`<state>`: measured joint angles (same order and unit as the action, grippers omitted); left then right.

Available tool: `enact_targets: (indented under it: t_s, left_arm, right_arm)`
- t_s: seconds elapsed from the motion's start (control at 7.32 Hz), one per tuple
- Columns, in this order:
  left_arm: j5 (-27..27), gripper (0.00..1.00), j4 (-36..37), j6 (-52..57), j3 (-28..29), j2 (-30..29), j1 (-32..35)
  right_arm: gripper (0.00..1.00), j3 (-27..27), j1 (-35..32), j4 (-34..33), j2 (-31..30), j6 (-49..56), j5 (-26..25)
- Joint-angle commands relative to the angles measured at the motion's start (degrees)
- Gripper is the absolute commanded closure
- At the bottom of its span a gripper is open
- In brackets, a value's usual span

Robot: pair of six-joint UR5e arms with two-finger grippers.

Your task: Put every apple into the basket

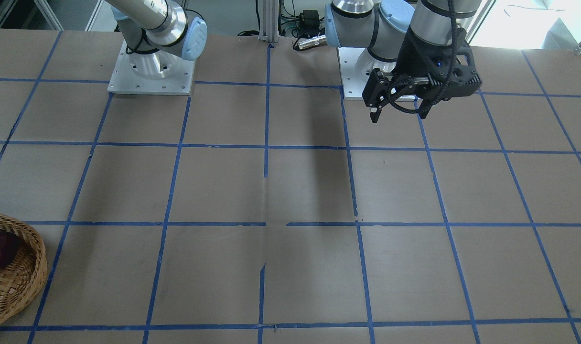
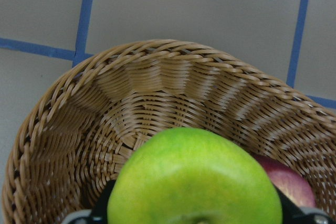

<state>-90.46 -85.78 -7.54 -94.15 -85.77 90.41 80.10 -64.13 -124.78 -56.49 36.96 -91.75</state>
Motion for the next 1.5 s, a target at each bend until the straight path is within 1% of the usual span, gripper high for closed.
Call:
enact_targets:
  t_s: [0.0,0.27,0.41,0.55,0.68,0.82,0.96,1.09,1.23,1.37]
  left_arm:
    - [-0.16,0.0,0.0,0.07,0.46,-0.02,0.03]
    - [-0.16,0.0,0.0,-0.02,0.29,-0.02,0.03]
    - [-0.16,0.0,0.0,0.07,0.37,-0.02,-0.06]
    - [-0.07,0.0,0.0,0.07,0.46,-0.02,-0.06]
    - [-0.16,0.0,0.0,0.07,0.46,0.07,0.03]
    - [-0.16,0.0,0.0,0.07,0.55,-0.01,-0.06]
    - [-0.33,0.0,-0.09,0.07,0.46,0.16,0.03]
    - [-0.16,0.0,0.0,0.07,0.46,-0.01,-0.06]
    - [-0.24,0.0,-0.09,-0.02,0.55,0.07,0.12]
    - [-0.16,0.0,0.0,0.07,0.64,-0.01,-0.06]
  right_arm:
    - [0.0,-0.73,0.23,-1.79,1.73,0.05,3.77]
    - [0.0,-2.14,-0.03,1.27,0.34,-0.3,2.98]
    - [0.0,-2.23,-0.64,7.03,-4.37,-0.48,3.41]
    - [0.0,-1.71,-3.26,14.23,-10.42,-4.92,3.68]
    - [0.0,-1.44,-10.33,23.96,-16.23,-14.71,3.51]
    - [0.0,-1.01,-17.01,28.93,-21.51,-20.2,3.51]
    - [0.0,0.56,-23.0,32.37,-25.65,-26.09,3.59]
    - [0.0,4.32,-28.45,37.89,-31.08,-32.84,3.51]
    - [0.0,11.76,-32.07,38.38,-37.49,-37.52,3.07]
    - [0.0,15.4,-30.98,30.55,-37.9,-36.53,-0.85]
